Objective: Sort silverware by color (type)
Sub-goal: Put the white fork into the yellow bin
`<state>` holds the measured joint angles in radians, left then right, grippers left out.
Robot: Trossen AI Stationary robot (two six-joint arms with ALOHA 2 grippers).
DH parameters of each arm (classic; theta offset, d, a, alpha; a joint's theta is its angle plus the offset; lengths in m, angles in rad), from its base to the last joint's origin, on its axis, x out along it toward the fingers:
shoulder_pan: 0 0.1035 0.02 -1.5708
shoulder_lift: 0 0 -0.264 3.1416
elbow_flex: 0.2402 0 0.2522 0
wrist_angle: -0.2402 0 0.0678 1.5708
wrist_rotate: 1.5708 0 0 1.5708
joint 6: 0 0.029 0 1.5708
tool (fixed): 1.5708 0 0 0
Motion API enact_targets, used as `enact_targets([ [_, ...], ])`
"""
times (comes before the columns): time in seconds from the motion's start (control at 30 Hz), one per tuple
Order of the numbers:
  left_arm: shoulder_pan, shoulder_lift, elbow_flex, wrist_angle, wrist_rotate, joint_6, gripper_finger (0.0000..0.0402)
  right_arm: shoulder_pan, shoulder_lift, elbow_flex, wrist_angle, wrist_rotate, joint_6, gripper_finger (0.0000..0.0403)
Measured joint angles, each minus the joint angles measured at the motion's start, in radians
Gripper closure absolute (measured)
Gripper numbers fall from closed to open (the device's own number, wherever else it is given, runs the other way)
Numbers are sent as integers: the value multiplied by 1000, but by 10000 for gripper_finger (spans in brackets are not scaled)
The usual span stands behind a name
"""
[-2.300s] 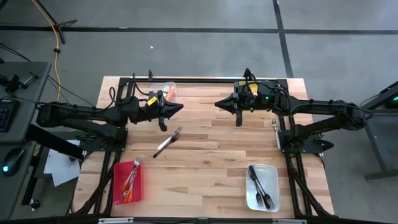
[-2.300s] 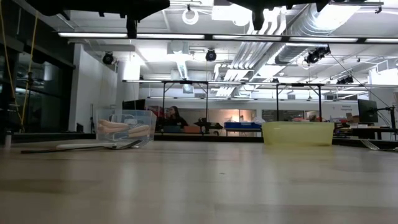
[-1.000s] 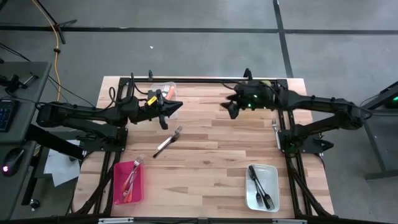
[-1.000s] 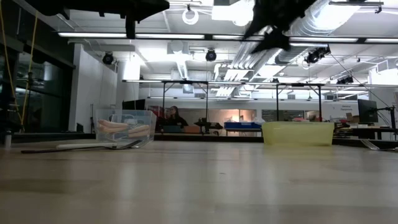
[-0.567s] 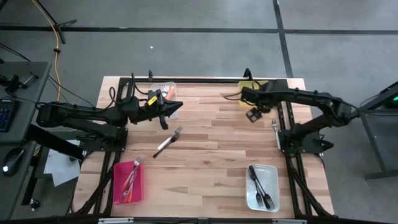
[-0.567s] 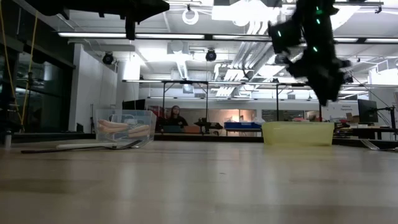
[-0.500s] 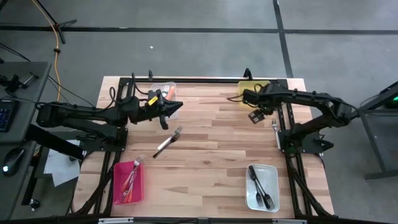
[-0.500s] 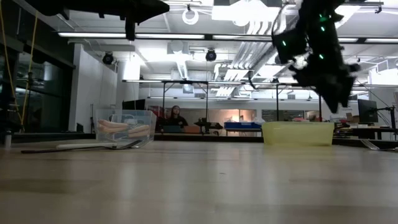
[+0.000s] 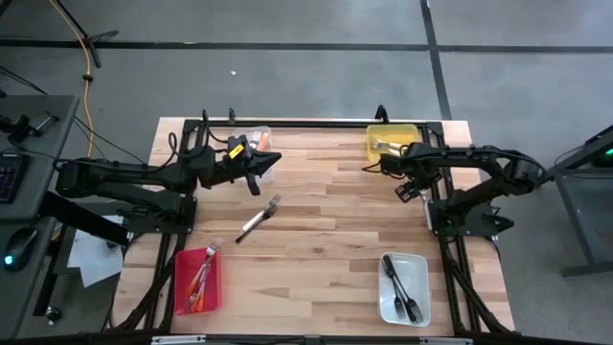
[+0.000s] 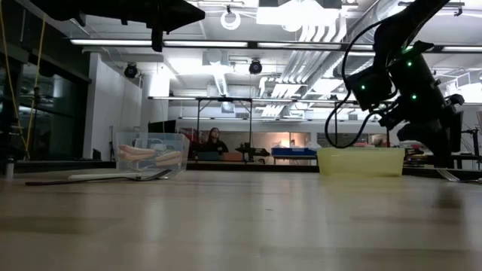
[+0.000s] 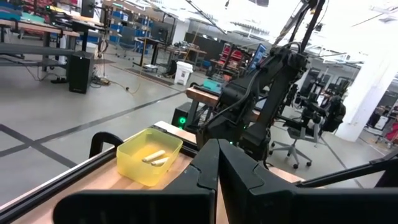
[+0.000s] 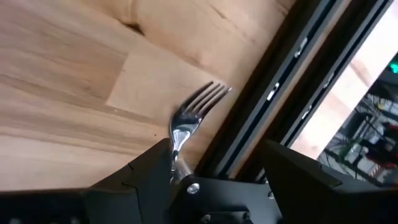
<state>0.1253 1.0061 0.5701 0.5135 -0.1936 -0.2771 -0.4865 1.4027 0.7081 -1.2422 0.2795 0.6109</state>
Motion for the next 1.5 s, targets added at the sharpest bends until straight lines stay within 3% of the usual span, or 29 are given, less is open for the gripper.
enact_targets([
  [0.37, 1, 0, 0, -1, 0, 0, 401, 1, 163, -34, 60, -33, -18, 171],
  [0.63, 1, 0, 0, -1, 0, 0, 401, -1, 206, -25, 132, -162, -228, 172],
  [0.8, 0, 0, 0, -1, 0, 0, 401, -25, 205, -25, 136, -212, -255, 172],
  [0.93, 0, 0, 0, -1, 6, 0, 401, -53, 206, -27, 148, -341, -338, 172],
  [1.2, 0, 0, 0, 0, 8, -6, 401, -87, 207, -24, 185, -465, -398, 171],
  [1.27, 0, 0, 0, 0, 8, -6, 401, -87, 207, -6, 171, -459, -351, 171],
  [1.5, 0, 0, 0, 0, 8, -6, 401, -89, 207, 129, -47, -252, -279, 171],
])
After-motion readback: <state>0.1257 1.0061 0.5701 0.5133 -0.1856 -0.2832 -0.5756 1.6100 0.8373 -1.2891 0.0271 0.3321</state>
